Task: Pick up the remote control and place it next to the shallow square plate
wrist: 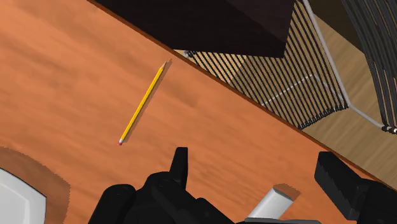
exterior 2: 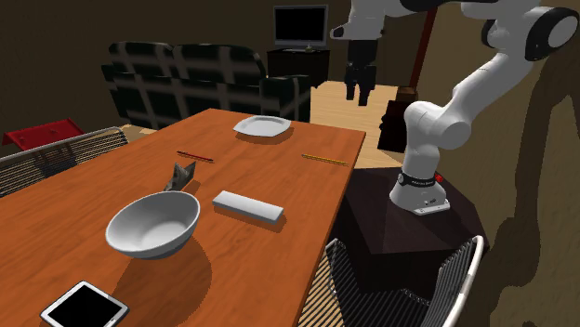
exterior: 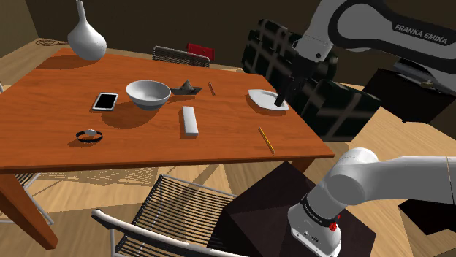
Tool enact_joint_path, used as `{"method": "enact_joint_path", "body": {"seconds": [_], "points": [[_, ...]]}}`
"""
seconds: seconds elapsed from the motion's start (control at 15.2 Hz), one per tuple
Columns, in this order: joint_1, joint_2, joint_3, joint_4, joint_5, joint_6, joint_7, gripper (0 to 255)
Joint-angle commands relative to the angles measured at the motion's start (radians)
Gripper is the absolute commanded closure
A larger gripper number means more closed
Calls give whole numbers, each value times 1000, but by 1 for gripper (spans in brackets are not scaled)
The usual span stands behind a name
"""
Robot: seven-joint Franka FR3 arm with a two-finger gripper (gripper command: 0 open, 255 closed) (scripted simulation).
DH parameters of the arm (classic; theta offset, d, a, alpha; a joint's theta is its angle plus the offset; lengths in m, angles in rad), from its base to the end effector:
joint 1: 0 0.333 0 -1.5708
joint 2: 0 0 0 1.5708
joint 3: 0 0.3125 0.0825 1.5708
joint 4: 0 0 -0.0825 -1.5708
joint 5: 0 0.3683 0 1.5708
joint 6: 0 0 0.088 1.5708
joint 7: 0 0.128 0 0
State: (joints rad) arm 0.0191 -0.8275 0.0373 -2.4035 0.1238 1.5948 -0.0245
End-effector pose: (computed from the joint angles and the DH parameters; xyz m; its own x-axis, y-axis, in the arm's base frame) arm 0.2837 0.0344 0.5598 0.9976 0.0662 0.0207 0.0679 -0.9931 -0.0957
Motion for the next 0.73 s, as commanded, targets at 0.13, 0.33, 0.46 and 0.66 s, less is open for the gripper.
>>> {"method": "enact_joint_path", "body": {"seconds": [0.13, 0.33, 0.46, 0.66], "points": [[-1, 57, 31, 0, 15, 59, 38, 0], [-4, 152, 77, 12, 33, 144, 96, 0], [-7, 220, 106, 28, 39, 199, 134, 0], [-14, 328, 147, 61, 41, 275, 194, 0]]}}
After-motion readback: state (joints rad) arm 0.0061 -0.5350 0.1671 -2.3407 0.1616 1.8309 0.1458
